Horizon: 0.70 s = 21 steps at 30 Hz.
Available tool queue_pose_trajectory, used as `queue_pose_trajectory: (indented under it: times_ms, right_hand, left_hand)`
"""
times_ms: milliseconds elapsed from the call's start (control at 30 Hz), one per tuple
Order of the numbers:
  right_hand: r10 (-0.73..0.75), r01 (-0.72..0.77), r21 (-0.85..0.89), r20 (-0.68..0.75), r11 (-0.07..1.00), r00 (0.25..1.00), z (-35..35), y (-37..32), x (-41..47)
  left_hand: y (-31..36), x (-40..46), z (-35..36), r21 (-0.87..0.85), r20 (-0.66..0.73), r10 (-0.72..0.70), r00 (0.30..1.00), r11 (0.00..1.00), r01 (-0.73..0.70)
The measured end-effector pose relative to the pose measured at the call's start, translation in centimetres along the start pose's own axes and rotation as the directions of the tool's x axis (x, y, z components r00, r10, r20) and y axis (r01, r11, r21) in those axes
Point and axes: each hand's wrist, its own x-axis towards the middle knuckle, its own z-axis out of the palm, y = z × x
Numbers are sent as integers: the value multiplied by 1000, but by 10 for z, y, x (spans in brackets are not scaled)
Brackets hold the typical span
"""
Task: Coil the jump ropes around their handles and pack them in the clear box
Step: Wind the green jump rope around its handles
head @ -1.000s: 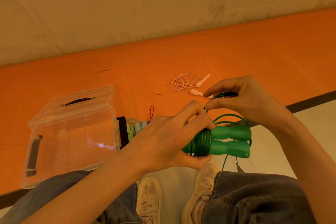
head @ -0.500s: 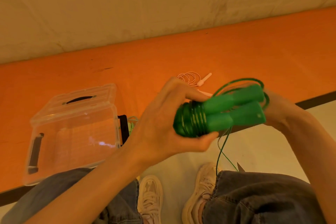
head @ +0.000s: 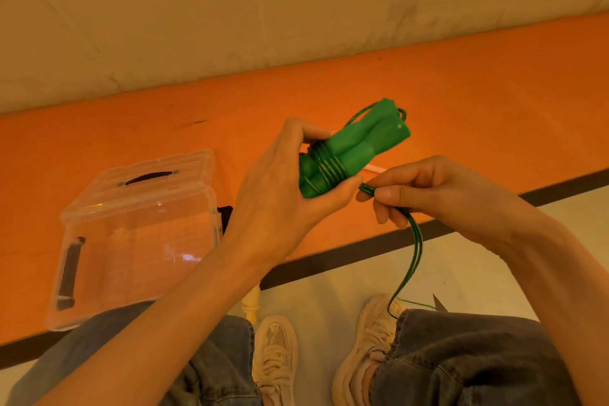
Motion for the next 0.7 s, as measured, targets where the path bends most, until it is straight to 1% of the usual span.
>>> queue_pose_trajectory:
  times_ms: [67,133,233,300,400,467,600,700]
  right_hand:
    - [18,-17,18,-15,1000,1000,2,2,0]
    - [42,-40,37,-34,998,999,6,1,0]
    - [51,-47,59,-68,997,996,11,-3,0]
    - [52,-48,53,-78,997,996,15,-5,1]
    - [60,-57,44,-85,997,995,19,-6,2]
    - [63,-59,43,-88,997,994,21,-7,3]
    - [70,-69,23,-72,997,995,22,-7,3]
    - [84,-83,16,-49,996,995,23,-10,1]
  left_hand:
    - [-2,1,0,142,24,22,999,990,-25]
    - [-3,2,1,287,45,43,998,957,-54]
    - [-5,1,5,418,55,119,991,899,-131]
    - [-8,3,7,495,71,173,982,849,-185]
    - [-13,3,9,630,119,225,967,736,-249]
    - [-13,0,12,669,102,213,972,708,-226]
    - [-11,-1,13,657,79,123,989,740,-144]
    - [-15,2,8,605,109,98,989,783,-144]
